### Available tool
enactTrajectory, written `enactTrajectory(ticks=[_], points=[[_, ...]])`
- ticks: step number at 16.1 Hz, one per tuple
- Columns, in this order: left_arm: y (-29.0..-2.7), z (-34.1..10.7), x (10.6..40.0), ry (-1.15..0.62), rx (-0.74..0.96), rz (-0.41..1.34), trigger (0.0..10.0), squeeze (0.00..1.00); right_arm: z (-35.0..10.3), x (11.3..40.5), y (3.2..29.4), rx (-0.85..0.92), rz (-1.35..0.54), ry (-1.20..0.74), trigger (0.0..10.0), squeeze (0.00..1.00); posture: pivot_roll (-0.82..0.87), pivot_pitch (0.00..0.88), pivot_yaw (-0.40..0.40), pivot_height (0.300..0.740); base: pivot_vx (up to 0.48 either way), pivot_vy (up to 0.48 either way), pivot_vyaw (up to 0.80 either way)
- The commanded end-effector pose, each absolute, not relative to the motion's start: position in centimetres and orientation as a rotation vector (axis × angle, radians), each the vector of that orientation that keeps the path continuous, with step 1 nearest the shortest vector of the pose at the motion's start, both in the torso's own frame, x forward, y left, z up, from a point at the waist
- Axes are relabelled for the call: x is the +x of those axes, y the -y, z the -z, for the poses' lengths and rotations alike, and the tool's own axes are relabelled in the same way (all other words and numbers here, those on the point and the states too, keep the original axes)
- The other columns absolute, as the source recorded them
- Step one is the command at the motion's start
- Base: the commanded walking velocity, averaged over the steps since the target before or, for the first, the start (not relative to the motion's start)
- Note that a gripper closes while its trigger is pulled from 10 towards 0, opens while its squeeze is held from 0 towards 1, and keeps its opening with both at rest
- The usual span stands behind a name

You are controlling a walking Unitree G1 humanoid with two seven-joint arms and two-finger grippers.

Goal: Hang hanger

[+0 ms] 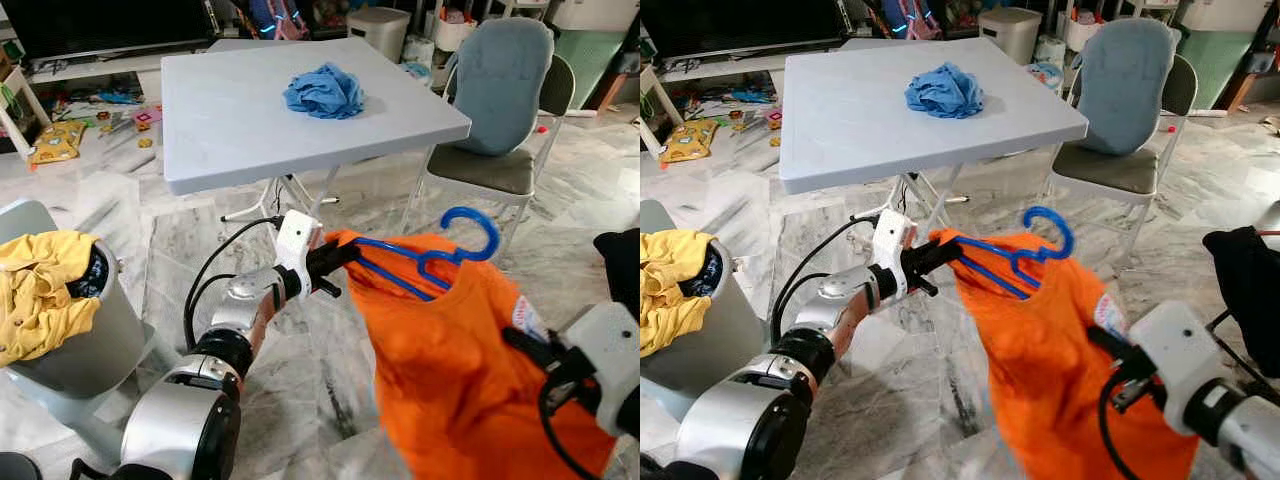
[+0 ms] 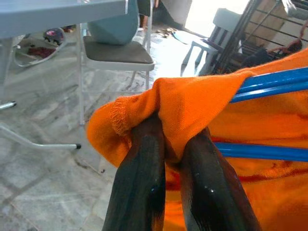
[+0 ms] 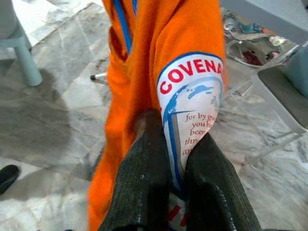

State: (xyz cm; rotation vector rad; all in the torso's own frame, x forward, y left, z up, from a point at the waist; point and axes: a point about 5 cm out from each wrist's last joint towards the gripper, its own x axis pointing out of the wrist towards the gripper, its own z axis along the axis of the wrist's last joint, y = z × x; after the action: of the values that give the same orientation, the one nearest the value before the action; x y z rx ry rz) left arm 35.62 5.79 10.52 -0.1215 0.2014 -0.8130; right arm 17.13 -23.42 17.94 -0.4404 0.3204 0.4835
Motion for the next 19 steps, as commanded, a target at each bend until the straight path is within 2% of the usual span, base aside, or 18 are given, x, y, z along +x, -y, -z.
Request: enactTrajectory(ticks=[1, 6, 7, 8, 9, 16, 18, 19], points=[[-4.4, -11.0, 35.4, -0.170, -0.121, 0.863, 10.0, 1.00, -18.4, 17.3, 22.4, -0.422, -0.504, -0.277, 10.0, 0.00, -0.11, 0.000, -0.006, 0.740, 0.000, 0.000, 0.00], [-4.2, -11.7, 35.6, -0.117, -0.068, 0.842, 10.0, 1.00, -18.3, 17.3, 21.6, -0.406, -0.513, -0.260, 10.0, 0.00, -0.11, 0.000, -0.005, 0.740, 0.000, 0.000, 0.00], [-4.4, -11.6, 35.6, -0.119, -0.064, 0.837, 10.0, 0.00, -18.2, 17.3, 21.6, -0.406, -0.514, -0.265, 10.0, 0.00, -0.11, 0.000, -0.004, 0.740, 0.000, 0.000, 0.00], [-4.4, -11.5, 35.6, -0.119, -0.064, 0.837, 10.0, 0.00, -18.2, 17.3, 21.6, -0.406, -0.515, -0.266, 10.0, 0.00, -0.11, 0.000, -0.004, 0.740, 0.000, 0.000, 0.00], [-4.5, -11.5, 35.6, -0.119, -0.068, 0.829, 0.0, 0.00, -18.2, 17.2, 21.6, -0.404, -0.517, -0.268, 10.0, 0.00, -0.11, 0.000, -0.005, 0.740, 0.000, 0.000, 0.00], [-6.4, -12.3, 36.6, -0.085, -0.054, 0.757, 0.0, 0.00, -17.1, 17.0, 22.5, -0.390, -0.485, -0.302, 10.0, 0.00, -0.09, 0.000, 0.012, 0.740, 0.000, 0.000, 0.00], [-7.6, -12.6, 36.8, -0.097, -0.037, 0.778, 0.0, 0.00, -16.7, 17.1, 24.3, -0.408, -0.426, -0.323, 10.0, 0.00, -0.07, 0.000, 0.021, 0.740, 0.000, 0.000, 0.00], [-7.6, -12.6, 36.8, -0.097, -0.037, 0.778, 0.0, 0.00, -16.7, 17.1, 24.3, -0.408, -0.426, -0.323, 10.0, 0.00, -0.07, 0.000, 0.021, 0.740, 0.000, 0.000, 0.00]])
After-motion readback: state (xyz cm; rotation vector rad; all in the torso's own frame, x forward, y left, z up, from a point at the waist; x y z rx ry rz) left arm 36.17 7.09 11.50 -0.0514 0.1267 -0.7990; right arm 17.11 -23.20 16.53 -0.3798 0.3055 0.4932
